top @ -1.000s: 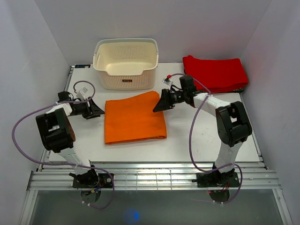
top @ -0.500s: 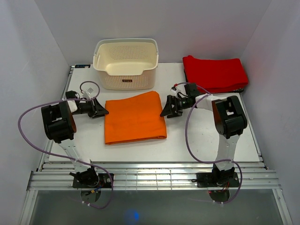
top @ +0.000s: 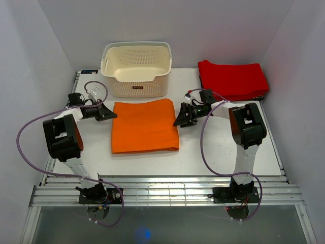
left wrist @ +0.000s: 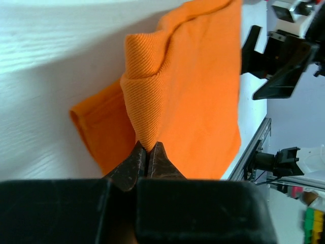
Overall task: Fold and stack the trousers
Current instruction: Fold the trousers
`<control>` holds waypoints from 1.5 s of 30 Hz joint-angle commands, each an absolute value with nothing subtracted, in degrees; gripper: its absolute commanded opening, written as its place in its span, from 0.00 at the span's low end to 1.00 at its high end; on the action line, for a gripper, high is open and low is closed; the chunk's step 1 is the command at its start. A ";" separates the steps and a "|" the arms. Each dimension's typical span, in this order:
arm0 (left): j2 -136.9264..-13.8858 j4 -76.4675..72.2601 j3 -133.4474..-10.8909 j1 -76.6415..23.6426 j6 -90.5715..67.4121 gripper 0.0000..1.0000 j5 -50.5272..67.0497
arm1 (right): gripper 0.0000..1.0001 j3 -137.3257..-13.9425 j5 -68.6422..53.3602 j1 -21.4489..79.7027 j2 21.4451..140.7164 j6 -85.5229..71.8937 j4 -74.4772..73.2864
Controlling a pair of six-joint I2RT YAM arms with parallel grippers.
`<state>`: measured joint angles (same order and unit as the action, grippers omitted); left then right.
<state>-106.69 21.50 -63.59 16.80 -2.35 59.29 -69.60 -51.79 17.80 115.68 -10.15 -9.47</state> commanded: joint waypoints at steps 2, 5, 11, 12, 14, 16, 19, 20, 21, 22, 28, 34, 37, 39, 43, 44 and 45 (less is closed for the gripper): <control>-96.77 20.21 -67.41 15.03 -0.18 0.00 64.51 | 0.98 -69.17 -48.69 18.02 118.12 -7.74 -13.09; -96.59 19.87 -68.37 14.33 0.00 0.00 64.95 | 0.98 -68.99 -48.60 18.02 118.30 -7.47 -13.18; -101.76 15.31 -69.00 14.15 0.62 0.00 64.25 | 0.98 -68.91 -48.69 18.02 118.56 -6.86 -13.88; -102.56 14.34 -69.08 14.06 0.62 0.00 63.99 | 0.98 -68.99 -48.78 18.02 118.56 -6.59 -14.23; -104.49 11.45 -69.26 13.97 -1.49 0.00 63.37 | 0.98 -69.17 -48.78 18.02 118.74 -5.81 -14.85; -108.36 10.72 -70.40 14.06 -1.32 0.00 62.85 | 0.97 -69.43 -49.30 18.02 118.83 -5.19 -15.55; -113.46 9.23 -71.98 13.97 -1.76 0.00 61.09 | 0.97 -70.05 -50.53 18.11 119.00 -5.18 -16.08; -114.34 8.45 -71.98 13.97 -2.54 0.00 60.04 | 0.97 -70.48 -51.15 18.11 119.09 -5.53 -16.00; -115.30 8.26 -71.98 13.97 -2.81 0.00 58.99 | 0.98 -70.75 -51.85 18.11 119.18 -6.76 -15.56; -116.88 8.44 -72.16 13.97 -2.64 0.00 57.41 | 0.98 -70.58 -52.20 18.19 118.92 -7.55 -14.86; -117.95 6.51 -70.32 14.06 -4.83 0.22 51.26 | 0.98 -69.88 -51.95 19.68 121.02 -13.34 -9.06; -115.41 10.11 -67.86 16.69 -7.64 0.54 48.78 | 0.95 -65.40 -51.06 20.65 122.26 -17.84 -4.93; -110.67 11.33 -63.64 19.24 -7.56 0.60 51.67 | 0.80 -63.55 -50.71 21.62 122.08 -20.12 -0.89; -107.42 13.09 -60.84 20.38 -6.68 0.62 53.34 | 0.64 -63.63 -50.80 21.88 122.86 -22.06 2.00; -102.58 20.37 -55.05 21.80 -1.95 0.64 55.72 | 0.17 -66.88 -49.05 20.31 123.22 -19.52 -0.25; -101.26 20.39 -53.45 21.80 -0.63 0.69 56.16 | 0.10 -67.75 -49.04 19.69 123.05 -18.12 -2.00; -98.99 20.48 -51.96 21.80 -0.27 0.73 56.16 | 0.08 -68.29 -48.96 19.08 122.52 -16.97 -3.24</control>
<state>-105.41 16.05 -55.11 22.63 -4.12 53.45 -66.63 -56.07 20.69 121.75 -21.47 0.21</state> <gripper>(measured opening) 0.710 0.137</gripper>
